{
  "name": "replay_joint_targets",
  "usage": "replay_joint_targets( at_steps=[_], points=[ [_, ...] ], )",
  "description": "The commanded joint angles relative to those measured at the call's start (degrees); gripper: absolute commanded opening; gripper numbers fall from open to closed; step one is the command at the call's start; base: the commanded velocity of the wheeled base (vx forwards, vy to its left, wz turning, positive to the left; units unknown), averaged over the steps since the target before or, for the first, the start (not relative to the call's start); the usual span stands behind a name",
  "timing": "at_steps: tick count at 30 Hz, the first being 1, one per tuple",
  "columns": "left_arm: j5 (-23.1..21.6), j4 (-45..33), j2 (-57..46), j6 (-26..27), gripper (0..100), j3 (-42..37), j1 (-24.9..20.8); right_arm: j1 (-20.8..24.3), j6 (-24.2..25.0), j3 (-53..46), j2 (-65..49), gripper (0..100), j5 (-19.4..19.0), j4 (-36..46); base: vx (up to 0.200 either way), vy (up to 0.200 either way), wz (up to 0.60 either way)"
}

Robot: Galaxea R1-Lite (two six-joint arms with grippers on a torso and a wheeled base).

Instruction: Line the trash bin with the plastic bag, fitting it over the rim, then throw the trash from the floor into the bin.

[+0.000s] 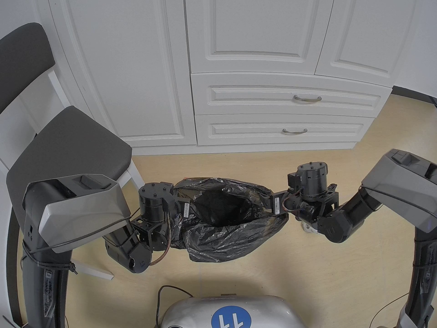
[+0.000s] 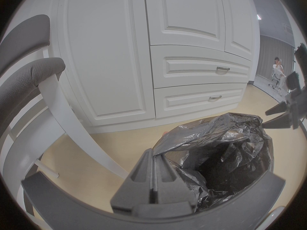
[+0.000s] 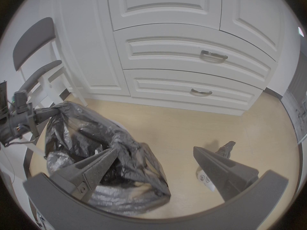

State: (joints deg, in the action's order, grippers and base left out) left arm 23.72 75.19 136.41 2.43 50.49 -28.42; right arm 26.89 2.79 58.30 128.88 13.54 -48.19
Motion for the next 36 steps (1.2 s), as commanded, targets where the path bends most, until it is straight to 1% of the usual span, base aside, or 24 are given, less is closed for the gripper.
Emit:
replay_joint_targets(
  at_steps=[1,2,4,5,6,8,9,10,11,12,13,15,22,23,27,31,34,35,36],
  points=[
    [0.01,0.04,0.08,0.21,0,0.57,0.03,-0.17,3.01,6.92,8.49,100,0.34,0.03,0.000,0.000,0.00],
    [0.01,0.04,0.35,0.21,0,0.83,0.12,-0.26,3.71,8.68,9.64,100,0.52,0.11,0.000,0.000,0.00],
    [0.01,0.04,0.87,0.12,0,1.27,0.38,-0.44,5.47,12.54,11.66,100,2.45,0.03,0.000,0.000,0.00],
    [0.01,0.04,0.96,0.12,0,1.27,0.38,-0.44,5.65,12.81,11.83,100,2.63,0.03,0.000,0.000,0.00],
    [0.01,0.04,1.84,0.04,0,2.15,0.64,-0.44,8.02,17.03,14.03,100,5.26,0.03,0.000,0.000,0.00],
    [0.01,0.04,2.63,-0.05,0,3.03,0.91,-0.53,9.86,20.45,15.79,100,6.41,0.03,0.000,0.000,0.00],
    [0.01,0.04,2.63,-0.05,0,3.03,0.91,-0.53,9.86,20.45,15.79,100,6.41,0.03,0.000,0.000,0.00],
    [0.01,0.04,3.33,-0.05,0,3.91,1.26,-0.79,11.53,23.18,17.20,100,6.58,-0.06,0.000,0.000,0.00],
    [0.01,0.04,3.33,-0.05,0,3.91,1.26,-0.79,11.53,23.18,17.20,100,6.58,-0.06,0.000,0.000,0.00],
    [0.01,0.04,3.77,-0.05,0,4.44,1.70,-0.88,13.47,25.02,18.07,100,6.58,-0.15,0.000,0.000,0.00],
    [0.01,0.04,3.77,-0.05,0,4.44,1.70,-0.88,13.47,25.02,18.07,100,6.58,-0.15,0.000,0.000,0.00],
    [0.01,-0.05,4.39,-0.05,0,5.32,2.22,-0.96,16.02,26.96,18.69,100,6.58,-0.15,0.000,0.000,0.00],
    [0.01,0.04,5.18,-0.23,0,6.20,2.66,-0.88,16.54,26.43,17.99,100,6.41,-0.15,0.000,0.000,0.00],
    [0.01,0.04,5.00,-0.32,100,6.02,2.66,-0.88,16.54,26.26,17.90,100,6.41,-0.15,0.000,0.000,0.00],
    [-0.08,-0.05,3.16,0.04,100,3.21,2.49,-0.88,16.02,24.41,16.05,100,6.41,0.11,0.000,0.000,0.00],
    [-0.87,-1.19,-3.08,0.30,100,-2.59,1.17,-0.35,15.84,20.19,11.75,100,5.97,0.64,0.000,0.000,0.00],
    [-1.75,-3.30,-6.86,0.30,100,-5.14,0.73,-0.17,14.96,17.73,9.37,100,5.88,0.73,0.000,0.000,0.00],
    [-2.98,-6.37,-9.59,0.30,100,-6.55,0.73,-0.09,13.91,16.24,7.97,100,5.88,0.82,0.000,0.000,0.00],
    [-3.33,-7.43,-10.38,0.30,100,-6.90,0.73,-0.09,13.73,15.88,7.62,100,5.88,0.82,0.000,0.000,0.00]
  ],
)
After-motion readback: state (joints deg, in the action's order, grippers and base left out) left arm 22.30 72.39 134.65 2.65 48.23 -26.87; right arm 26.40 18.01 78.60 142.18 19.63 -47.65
